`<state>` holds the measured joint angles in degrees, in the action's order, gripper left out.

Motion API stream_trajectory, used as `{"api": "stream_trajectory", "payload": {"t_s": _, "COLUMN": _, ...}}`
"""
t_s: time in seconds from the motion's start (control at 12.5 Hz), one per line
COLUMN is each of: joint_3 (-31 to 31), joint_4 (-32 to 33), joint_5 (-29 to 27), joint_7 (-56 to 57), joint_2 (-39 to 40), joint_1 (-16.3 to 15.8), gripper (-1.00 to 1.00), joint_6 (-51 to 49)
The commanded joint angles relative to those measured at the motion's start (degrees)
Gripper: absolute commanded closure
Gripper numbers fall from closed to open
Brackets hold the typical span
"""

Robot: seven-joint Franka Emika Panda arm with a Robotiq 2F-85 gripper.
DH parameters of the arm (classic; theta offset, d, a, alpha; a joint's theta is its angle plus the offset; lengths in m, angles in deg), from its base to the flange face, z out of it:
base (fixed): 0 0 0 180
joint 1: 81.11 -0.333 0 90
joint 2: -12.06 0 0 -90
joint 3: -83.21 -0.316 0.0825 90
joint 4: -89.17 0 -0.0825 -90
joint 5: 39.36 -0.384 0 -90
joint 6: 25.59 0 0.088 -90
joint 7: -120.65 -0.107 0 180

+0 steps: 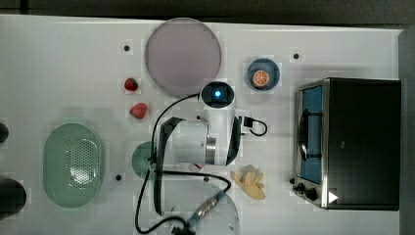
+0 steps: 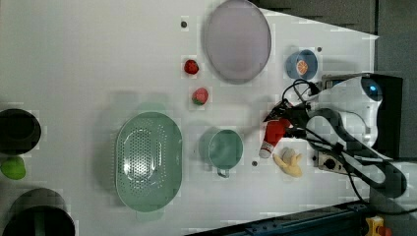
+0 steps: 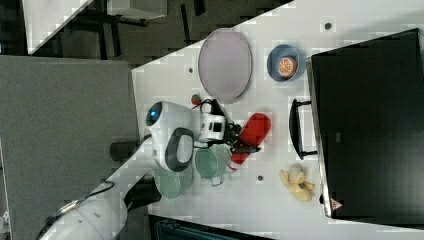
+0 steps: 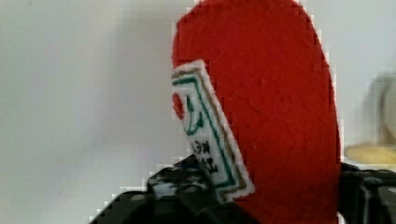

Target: Pick Ketchup from oven and place it on table.

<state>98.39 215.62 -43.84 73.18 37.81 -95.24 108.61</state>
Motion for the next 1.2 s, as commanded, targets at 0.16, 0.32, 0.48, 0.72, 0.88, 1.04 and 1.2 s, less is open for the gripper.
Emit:
{"api": "stream_trajectory", "payload": {"t_s": 0.16, "joint_3": 0.7, "joint_4": -0.3, "joint_5": 0.3, "joint_7": -0.2, "joint_2": -4.2, "joint_1": 0.0, "gripper": -1.00, "joint_6": 5.4}}
{"api": "stream_trajectory", "payload": {"t_s": 0.32, "joint_3": 0.7, "joint_4": -1.2, "joint_5": 0.3, "joint_7": -1.1, "joint_2": -9.2, "joint_1": -0.2, "gripper": -1.00, "joint_6": 3.7}}
{"api": "stream_trajectory", "payload": {"t_s": 0.48, "joint_3": 0.7, "joint_4": -3.5, "joint_5": 0.3, "joint_7": -1.3, "joint_2": -16.1, "joint_1": -0.2, "gripper": -1.00, "joint_6": -3.2}}
{"api": "stream_trajectory", "payload": {"t_s": 0.72, "joint_3": 0.8, "joint_4": -10.1, "joint_5": 0.6, "joint_7": -1.3, "joint_2": -25.0, "joint_1": -0.2, "gripper": -1.00, "joint_6": -17.4}}
{"api": "stream_trajectory", "payload": {"t_s": 0.88, "joint_3": 0.7, "joint_4": -15.2, "joint_5": 0.7, "joint_7": -1.3, "joint_2": -28.7, "joint_1": -0.2, "gripper": -1.00, "joint_6": -24.1}}
{"api": "stream_trajectory", "payload": {"t_s": 1.04, "joint_3": 0.1, "joint_4": -20.9, "joint_5": 2.8, "joint_7": -1.3, "joint_2": -31.1, "joint_1": -0.3, "gripper": -1.00, "joint_6": -30.0}}
{"api": "stream_trajectory", "payload": {"t_s": 1.2, "joint_3": -0.4, "joint_4": -25.9, "joint_5": 7.1, "joint_7": -1.3, "joint_2": -31.9, "joint_1": -0.3, "gripper": -1.00, "joint_6": -37.3}}
